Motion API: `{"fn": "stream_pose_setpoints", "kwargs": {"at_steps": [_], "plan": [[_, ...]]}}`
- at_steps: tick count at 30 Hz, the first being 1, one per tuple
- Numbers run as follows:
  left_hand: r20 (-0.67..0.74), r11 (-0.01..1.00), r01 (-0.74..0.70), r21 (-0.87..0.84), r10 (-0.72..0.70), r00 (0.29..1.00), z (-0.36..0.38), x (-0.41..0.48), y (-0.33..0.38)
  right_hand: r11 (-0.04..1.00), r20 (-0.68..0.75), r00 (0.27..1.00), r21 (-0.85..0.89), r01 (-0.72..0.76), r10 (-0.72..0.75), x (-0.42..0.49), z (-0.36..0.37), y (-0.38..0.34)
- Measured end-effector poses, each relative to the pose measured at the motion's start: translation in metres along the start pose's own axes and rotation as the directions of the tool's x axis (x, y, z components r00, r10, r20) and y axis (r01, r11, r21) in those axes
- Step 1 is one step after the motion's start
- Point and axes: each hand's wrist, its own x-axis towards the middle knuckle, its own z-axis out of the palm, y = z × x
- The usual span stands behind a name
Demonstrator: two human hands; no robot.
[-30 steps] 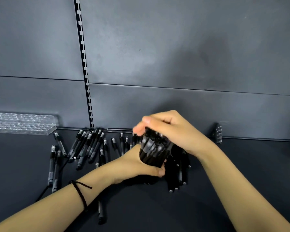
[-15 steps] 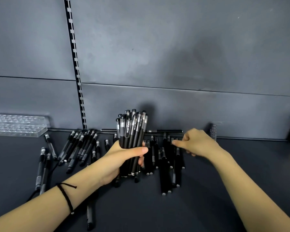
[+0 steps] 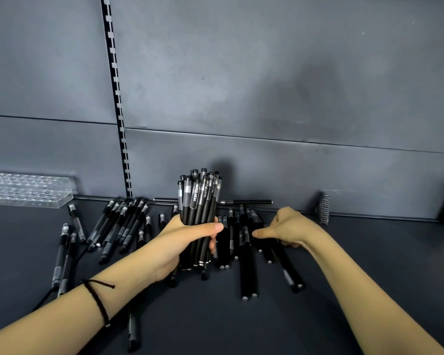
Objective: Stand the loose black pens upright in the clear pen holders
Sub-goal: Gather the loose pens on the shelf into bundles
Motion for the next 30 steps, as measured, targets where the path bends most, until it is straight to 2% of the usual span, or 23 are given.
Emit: {"fn": "stream_pose_setpoints", "kwargs": {"at_steps": [5,8,10,13,17,20,22,27,30], "plan": [[-0.067,0.997,0.033,0.07,-0.028,0.997,0.006,0.006,0.004,0.998,0.038,0.999,0.056,-0.005,0.003,0.004,-0.002,0.006],[-0.11,0.997,0.052,0.052,-0.046,0.993,0.012,0.009,0.013,0.998,0.013,1.0,0.064,0.006,-0.007,0.005,-0.002,0.007],[-0.106,0.996,0.087,-0.011,-0.087,0.99,0.018,0.014,0.019,0.994,0.02,1.0,0.109,0.021,-0.023,0.005,-0.002,0.008],[-0.084,0.974,0.129,-0.185,-0.146,0.986,0.026,0.023,0.022,0.956,0.046,0.998,0.293,0.021,-0.036,0.004,-0.003,0.013],[-0.058,0.926,0.207,-0.317,-0.237,0.97,0.031,0.028,0.015,0.831,0.029,0.999,0.556,0.022,-0.046,0.001,-0.008,0.016],[0.036,0.895,0.294,-0.337,-0.3,0.953,0.027,0.022,0.012,0.698,-0.01,0.999,0.715,0.041,-0.048,-0.002,-0.013,0.012],[0.066,0.879,0.297,-0.373,-0.294,0.954,0.023,0.02,0.011,0.603,-0.016,0.998,0.796,0.048,-0.059,-0.006,-0.015,0.006],[0.08,0.848,0.298,-0.439,-0.293,0.953,0.028,0.017,0.013,0.393,0.056,0.988,0.919,0.005,-0.143,-0.023,-0.015,-0.018],[0.209,0.824,0.354,-0.443,-0.289,0.934,0.031,0.014,0.012,0.349,0.066,0.965,0.937,0.028,-0.255,-0.031,-0.008,-0.03]]}}
